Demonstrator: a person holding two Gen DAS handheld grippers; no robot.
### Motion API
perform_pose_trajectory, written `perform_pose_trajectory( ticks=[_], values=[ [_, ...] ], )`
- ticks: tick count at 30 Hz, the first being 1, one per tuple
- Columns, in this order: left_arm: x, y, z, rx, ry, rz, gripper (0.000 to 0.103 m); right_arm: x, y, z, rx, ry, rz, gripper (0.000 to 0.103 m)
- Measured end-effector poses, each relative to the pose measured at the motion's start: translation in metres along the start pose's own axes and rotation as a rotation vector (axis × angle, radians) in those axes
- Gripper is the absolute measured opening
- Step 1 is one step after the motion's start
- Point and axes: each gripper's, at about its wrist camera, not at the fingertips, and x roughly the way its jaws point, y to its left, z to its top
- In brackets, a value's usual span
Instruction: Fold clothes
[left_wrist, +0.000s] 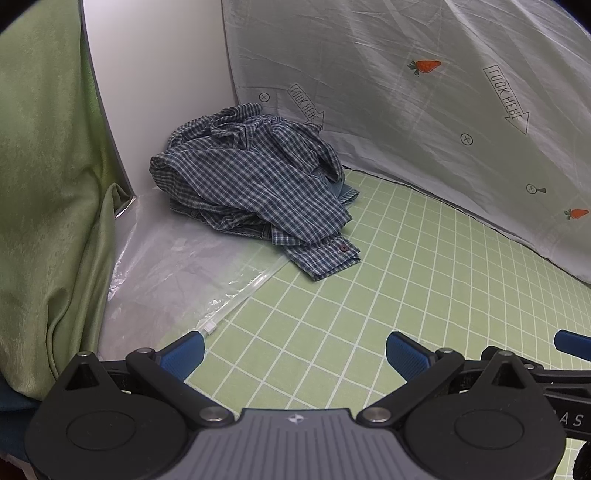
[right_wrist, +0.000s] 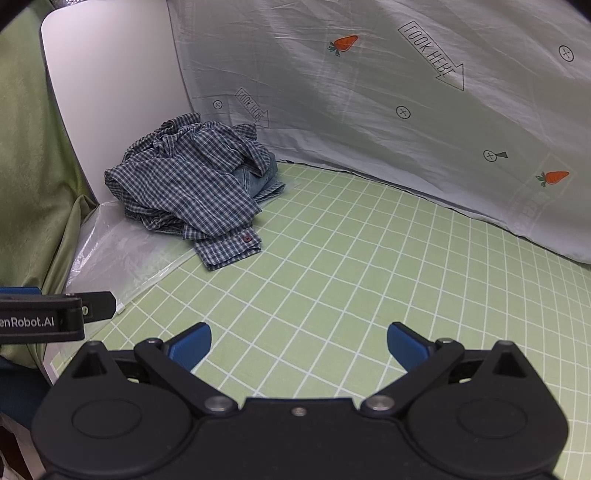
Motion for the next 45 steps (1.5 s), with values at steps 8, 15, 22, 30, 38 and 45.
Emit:
perform_pose_trajectory(
  ticks=[8,15,22,30,38,45],
  values=[
    [0.002,0.000,0.002,0.000,0.006,0.003,0.103,0.000,0.000,0.000,0.003,0.003,0.000,0.103],
    [0.003,0.000,0.003,0.003,0.008,0.007,0.103,0.005,0.003,0.002,-0.008,0.010,0.003,0.103],
    [0.009,0.005,0.007,-0.009,0.015,0.016,0.103,0.011,0.009,0.011,-0.033,0.001,0.006,0.103],
    [0.028,0.022,0.032,-0.063,0.020,0.047,0.103,0.032,0.013,0.042,-0.056,-0.014,0.006,0.103],
    [0.070,0.059,0.074,-0.146,0.019,0.122,0.103,0.087,0.027,0.103,-0.087,-0.036,0.016,0.103],
    [0.132,0.099,0.119,-0.217,0.048,0.159,0.103,0.136,0.041,0.155,-0.117,-0.054,0.027,0.102]
  ],
)
